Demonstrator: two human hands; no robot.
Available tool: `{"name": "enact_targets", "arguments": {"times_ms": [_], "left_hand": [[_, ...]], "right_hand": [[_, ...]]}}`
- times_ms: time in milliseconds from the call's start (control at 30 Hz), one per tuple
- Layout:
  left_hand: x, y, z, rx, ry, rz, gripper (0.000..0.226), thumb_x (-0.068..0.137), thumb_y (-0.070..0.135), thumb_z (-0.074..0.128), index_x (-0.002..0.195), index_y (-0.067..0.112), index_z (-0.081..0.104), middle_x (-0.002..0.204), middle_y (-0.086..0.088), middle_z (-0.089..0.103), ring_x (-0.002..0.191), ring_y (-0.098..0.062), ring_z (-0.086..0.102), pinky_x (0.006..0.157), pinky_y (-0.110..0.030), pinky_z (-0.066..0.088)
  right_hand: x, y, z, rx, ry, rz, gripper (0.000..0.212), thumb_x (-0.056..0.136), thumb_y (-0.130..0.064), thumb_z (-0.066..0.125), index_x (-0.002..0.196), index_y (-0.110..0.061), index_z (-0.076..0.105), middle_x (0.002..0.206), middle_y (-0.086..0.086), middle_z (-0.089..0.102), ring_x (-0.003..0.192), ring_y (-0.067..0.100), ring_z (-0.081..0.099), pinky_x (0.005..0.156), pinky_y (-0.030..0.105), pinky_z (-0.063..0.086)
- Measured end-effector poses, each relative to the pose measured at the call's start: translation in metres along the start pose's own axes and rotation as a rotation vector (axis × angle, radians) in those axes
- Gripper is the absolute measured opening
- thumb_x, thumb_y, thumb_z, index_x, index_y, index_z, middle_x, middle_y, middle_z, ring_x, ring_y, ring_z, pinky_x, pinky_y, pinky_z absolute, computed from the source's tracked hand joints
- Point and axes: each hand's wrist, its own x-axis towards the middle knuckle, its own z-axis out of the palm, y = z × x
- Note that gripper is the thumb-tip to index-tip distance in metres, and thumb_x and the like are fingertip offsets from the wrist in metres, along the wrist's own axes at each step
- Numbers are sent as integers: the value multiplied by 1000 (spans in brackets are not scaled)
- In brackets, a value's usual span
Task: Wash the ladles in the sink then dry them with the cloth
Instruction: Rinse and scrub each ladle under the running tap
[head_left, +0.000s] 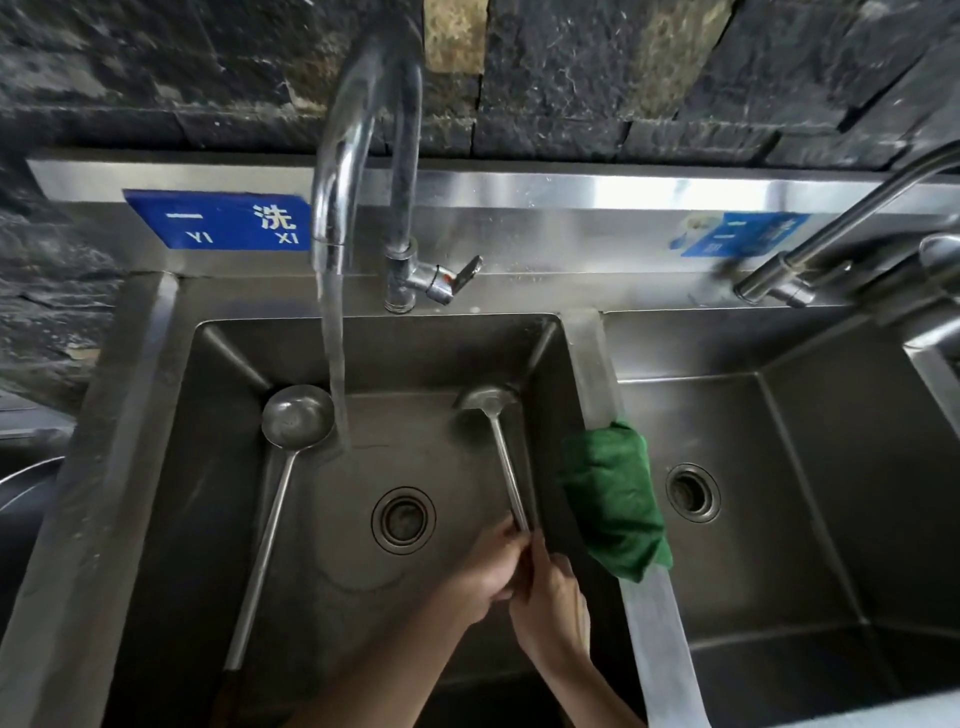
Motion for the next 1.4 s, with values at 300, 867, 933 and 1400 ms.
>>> {"name": "enact_targets", "arguments": {"times_ms": [300,867,933,1400], "left_hand": [[27,-19,11,77,26,28,30,101,28,47,101,46,71,96,17,76,86,5,70,83,-26,57],[23,-25,-9,408,25,130,51,101,27,41,152,20,34,153,-7,43,136,-21,44,114,-35,37],[12,-26,-28,477,126,225,45,102,24,40,147,22,43,150,-3,47,131,-14,47,107,-19,38],[-63,-86,-235,767,805,-26,64,97,30,50,154,14,26,157,-13,32,146,-30,28,118,-42,28]], "right_hand": [[24,18,10,54,-28,-12,74,98,-28,57,163,-21,20,147,13,54,109,32,70,79,41,56],[31,24,22,17,22,-25,70,101,-35,54,161,-22,22,160,9,39,118,32,66,81,43,59],[28,15,22,-39,101,-96,67,100,-34,54,160,-23,27,161,3,39,131,27,58,88,42,59],[5,-103,103,-147,-269,-341,77,94,-30,47,159,-40,9,149,-7,49,124,23,60,77,39,51]]}}
